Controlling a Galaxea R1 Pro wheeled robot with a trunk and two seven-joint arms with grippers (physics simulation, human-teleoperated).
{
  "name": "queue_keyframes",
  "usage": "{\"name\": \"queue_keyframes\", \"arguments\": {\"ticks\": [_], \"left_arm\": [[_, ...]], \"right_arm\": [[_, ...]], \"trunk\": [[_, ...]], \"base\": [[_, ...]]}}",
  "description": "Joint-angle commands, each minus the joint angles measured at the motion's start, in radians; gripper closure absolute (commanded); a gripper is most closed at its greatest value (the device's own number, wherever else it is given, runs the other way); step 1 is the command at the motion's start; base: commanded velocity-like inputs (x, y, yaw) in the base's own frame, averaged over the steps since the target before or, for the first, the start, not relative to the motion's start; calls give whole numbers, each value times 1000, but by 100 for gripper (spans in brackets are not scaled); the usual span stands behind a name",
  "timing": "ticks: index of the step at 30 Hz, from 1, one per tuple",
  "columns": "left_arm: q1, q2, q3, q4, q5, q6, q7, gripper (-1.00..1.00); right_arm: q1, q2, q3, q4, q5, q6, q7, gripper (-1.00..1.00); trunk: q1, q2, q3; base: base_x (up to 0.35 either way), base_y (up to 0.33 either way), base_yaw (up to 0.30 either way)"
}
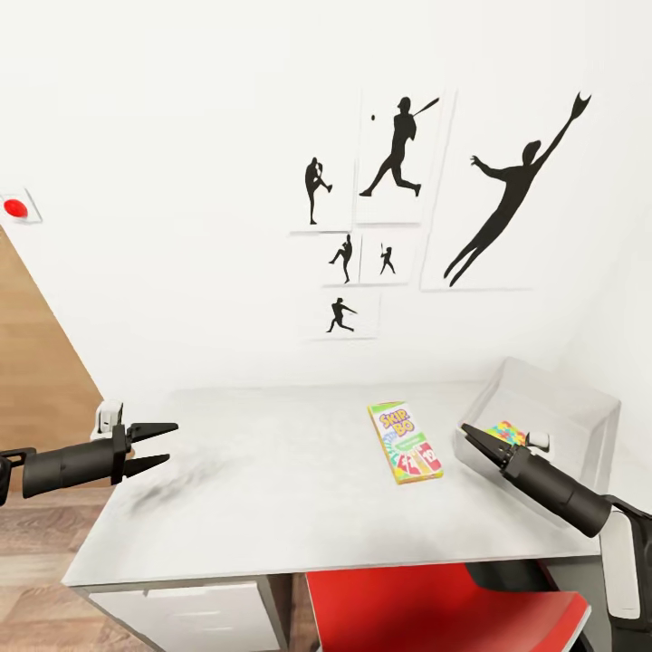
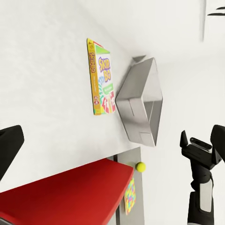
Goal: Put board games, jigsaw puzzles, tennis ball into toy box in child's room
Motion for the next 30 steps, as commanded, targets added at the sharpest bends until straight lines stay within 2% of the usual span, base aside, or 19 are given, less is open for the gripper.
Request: {"name": "queue_keyframes", "arguments": {"ticks": [1,30], "left_arm": [[-1,1,-2,1,-8,1,-10,-100],[-1,1,-2,1,-9,1,-9,-100]], "right_arm": [[-1,0,-1,0,2,4,4,-100],[-1,-1,-2,0,1,4,0,-100]], "trunk": [[1,-2,-2],[1,-2,-2]], "base": [[0,0,5],[0,0,0]]}}
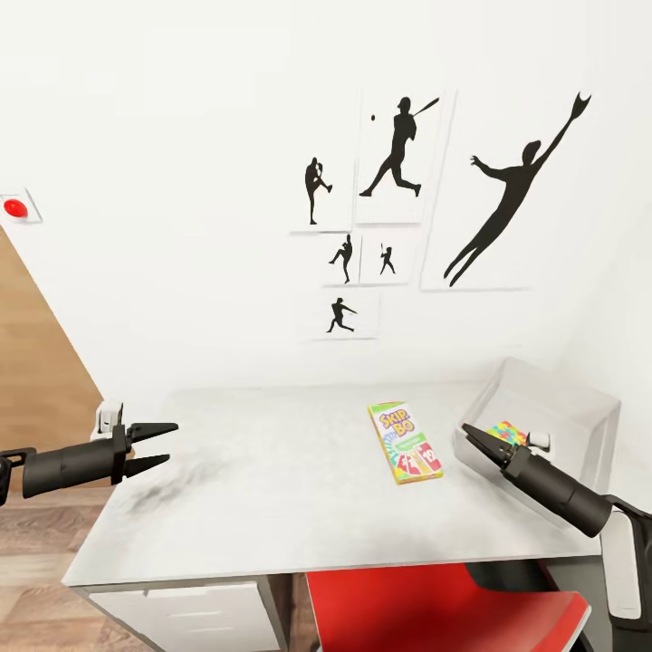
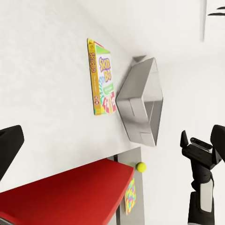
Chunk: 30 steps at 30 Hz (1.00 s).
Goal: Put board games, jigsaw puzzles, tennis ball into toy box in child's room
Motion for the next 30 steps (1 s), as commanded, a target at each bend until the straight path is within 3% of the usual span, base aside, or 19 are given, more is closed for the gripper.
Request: {"name": "queue_keyframes", "arguments": {"ticks": [1,15,19,25,29,30], "left_arm": [[-1,1,-2,1,-8,1,-10,-100],[-1,-2,-5,1,-8,1,-9,-100],[-1,-3,-6,1,-8,1,-9,-100],[-1,-6,-7,1,-8,1,-9,-100],[-1,-7,-7,0,-8,1,-9,-100],[-1,-8,-7,-1,-8,1,-9,-100]], "right_arm": [[-1,1,-1,0,2,4,4,-100],[-1,6,7,-1,6,3,-32,-100],[-1,9,28,-2,2,13,-123,-100],[-21,10,97,5,-7,39,-281,-100],[-115,19,165,23,-11,59,-422,-100],[-165,27,190,46,-11,62,-480,-100]], "trunk": [[1,-2,-2],[1,-2,-2],[1,-2,-2],[1,-2,-2],[1,-2,-2],[1,-2,-2]], "base": [[0,0,0],[0,0,0],[0,0,0],[0,0,0],[0,0,0],[0,0,0]]}}
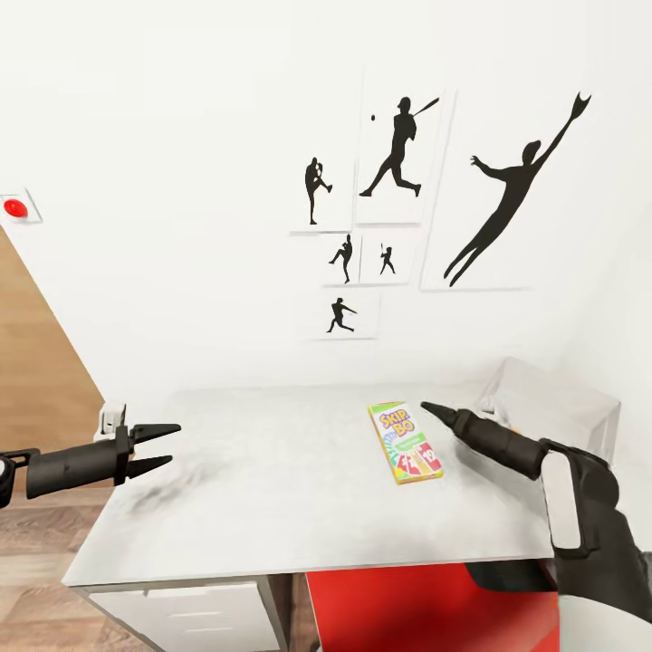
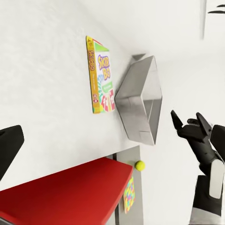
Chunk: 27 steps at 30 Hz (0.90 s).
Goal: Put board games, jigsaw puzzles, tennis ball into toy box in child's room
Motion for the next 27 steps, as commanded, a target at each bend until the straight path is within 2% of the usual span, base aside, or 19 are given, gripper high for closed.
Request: {"name": "queue_keyframes", "arguments": {"ticks": [1,9,11,12,14,15,19,20,27], "left_arm": [[-1,1,-2,0,-8,1,-10,-100],[-1,-1,-3,0,-7,1,-10,-100],[-1,-1,-4,0,-7,1,-11,-100],[-1,-2,-5,0,-7,1,-11,-100],[-1,-3,-6,-1,-7,1,-11,-100],[-1,-3,-7,-2,-7,1,-11,-100],[-1,-5,-8,-4,-7,1,-11,-100],[-1,-5,-9,-5,-7,1,-12,-100],[-1,-6,-9,-8,-7,1,-12,-100]], "right_arm": [[-30,4,11,15,10,5,-23,-100],[-248,45,90,208,10,5,-252,-100],[-299,55,101,273,9,5,-307,-100],[-349,66,108,338,9,5,-361,-100],[-395,77,112,400,9,5,-410,-100],[-440,86,114,461,9,5,-462,-100],[-509,97,117,568,9,-2,-551,-100],[-540,99,117,617,9,-4,-595,-100],[-626,107,118,747,8,-22,-746,-100]], "trunk": [[0,-2,-2],[0,-2,-2],[0,-2,-2],[0,-2,-2],[0,-2,-2],[0,-2,-2],[0,-2,-2],[0,-2,-2],[0,-2,-2]], "base": [[0,0,0],[0,0,0],[0,0,0],[0,0,0],[0,0,0],[0,0,0],[0,0,0],[0,0,0],[0,0,0]]}}
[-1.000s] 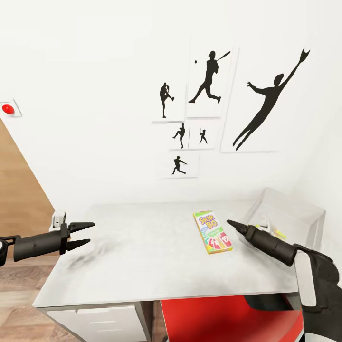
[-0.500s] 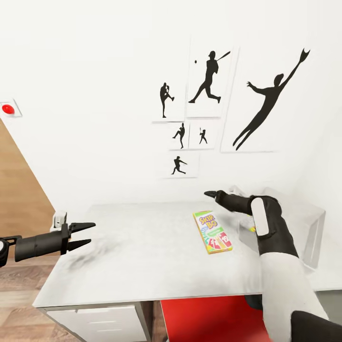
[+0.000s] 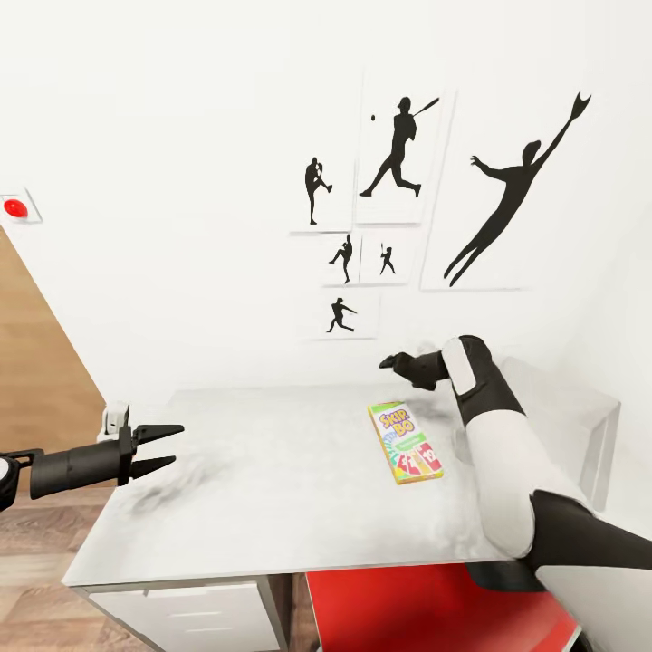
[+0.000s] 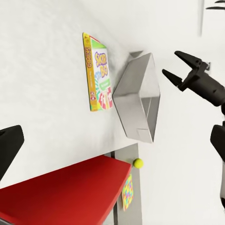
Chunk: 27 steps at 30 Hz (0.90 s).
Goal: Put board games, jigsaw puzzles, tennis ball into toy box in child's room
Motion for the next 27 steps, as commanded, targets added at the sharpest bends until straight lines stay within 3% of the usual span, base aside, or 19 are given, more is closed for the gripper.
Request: {"name": "queue_keyframes", "arguments": {"ticks": [1,10,27], "left_arm": [[-1,1,-2,0,-8,1,-10,-100],[-1,1,-2,-3,-8,1,-10,-100],[-1,1,-2,-8,-6,1,-15,-100]], "right_arm": [[-8,1,-4,10,-10,-4,-28,-100],[-58,-4,-3,113,-6,-45,-131,-100],[-71,-21,-4,135,-7,-37,-140,-100]], "trunk": [[1,-2,-2],[1,-2,-2],[1,-2,-3]], "base": [[0,0,0],[0,0,0],[0,0,7]]}}
